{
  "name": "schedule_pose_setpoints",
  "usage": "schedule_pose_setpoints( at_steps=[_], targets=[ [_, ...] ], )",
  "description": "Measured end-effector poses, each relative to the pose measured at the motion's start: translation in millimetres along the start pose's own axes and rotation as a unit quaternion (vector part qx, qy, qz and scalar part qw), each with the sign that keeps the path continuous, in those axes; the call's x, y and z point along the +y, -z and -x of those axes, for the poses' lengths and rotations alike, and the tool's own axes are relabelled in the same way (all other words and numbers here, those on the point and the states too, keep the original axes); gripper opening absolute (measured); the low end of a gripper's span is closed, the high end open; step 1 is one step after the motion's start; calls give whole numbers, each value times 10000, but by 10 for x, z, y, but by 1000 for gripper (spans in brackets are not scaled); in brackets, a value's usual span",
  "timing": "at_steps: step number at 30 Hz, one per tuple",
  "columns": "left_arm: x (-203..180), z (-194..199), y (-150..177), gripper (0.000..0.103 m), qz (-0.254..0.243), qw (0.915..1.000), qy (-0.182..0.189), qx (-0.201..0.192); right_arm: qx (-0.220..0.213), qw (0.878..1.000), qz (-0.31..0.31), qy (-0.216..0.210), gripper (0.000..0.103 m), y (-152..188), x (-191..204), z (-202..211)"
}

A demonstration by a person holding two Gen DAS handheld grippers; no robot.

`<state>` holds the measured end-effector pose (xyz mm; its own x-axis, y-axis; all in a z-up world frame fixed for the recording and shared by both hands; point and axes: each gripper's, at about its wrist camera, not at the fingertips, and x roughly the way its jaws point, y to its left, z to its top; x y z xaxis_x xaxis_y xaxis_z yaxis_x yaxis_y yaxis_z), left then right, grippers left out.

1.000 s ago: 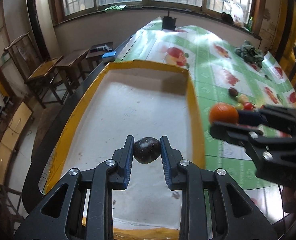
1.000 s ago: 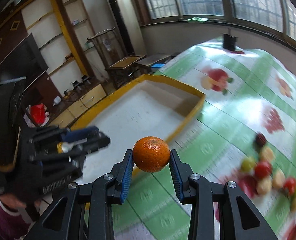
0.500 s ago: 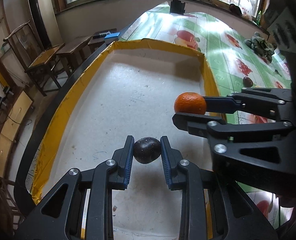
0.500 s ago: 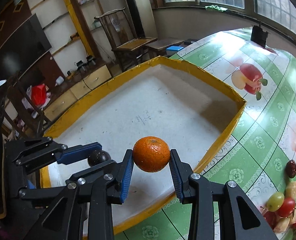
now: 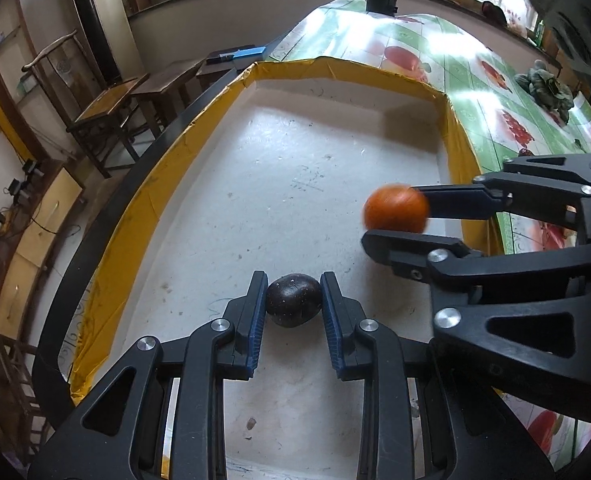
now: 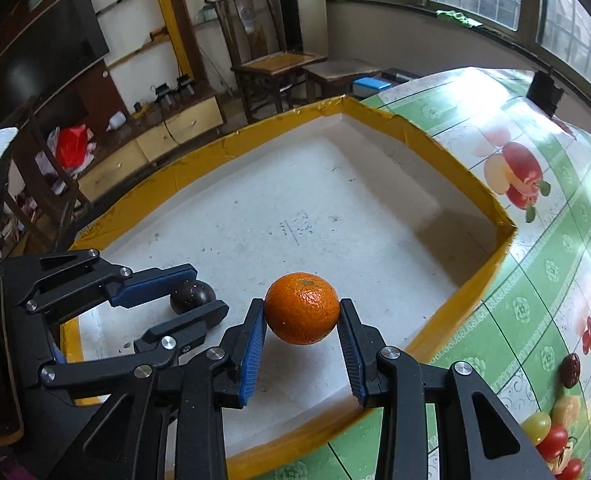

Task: Organize fruits
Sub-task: 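Open both grippers to drop the plum and orange into the tray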

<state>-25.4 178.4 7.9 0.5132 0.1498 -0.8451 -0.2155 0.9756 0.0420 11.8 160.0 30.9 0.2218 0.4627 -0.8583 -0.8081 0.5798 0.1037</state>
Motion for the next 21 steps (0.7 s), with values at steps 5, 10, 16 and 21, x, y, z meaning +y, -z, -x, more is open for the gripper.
schedule_pose_setpoints(
  at_steps=[5,10,16,21],
  targets=[
    [41,-26,23,36,97,9999,50,83,75,9999,6,-96,44,-22,23,-37],
    [109,51,59,36,297,9995,42,31,-177,9995,-248,-109,44,40,-41,160],
    [52,238,61,36,347,9992,141,-162,-742,9947,-671,-236,45,249,-198,649],
    [-128,413,53,54,262,9987,283,-346,-952,9910,-931,-115,46,549,-308,977]
  ],
)
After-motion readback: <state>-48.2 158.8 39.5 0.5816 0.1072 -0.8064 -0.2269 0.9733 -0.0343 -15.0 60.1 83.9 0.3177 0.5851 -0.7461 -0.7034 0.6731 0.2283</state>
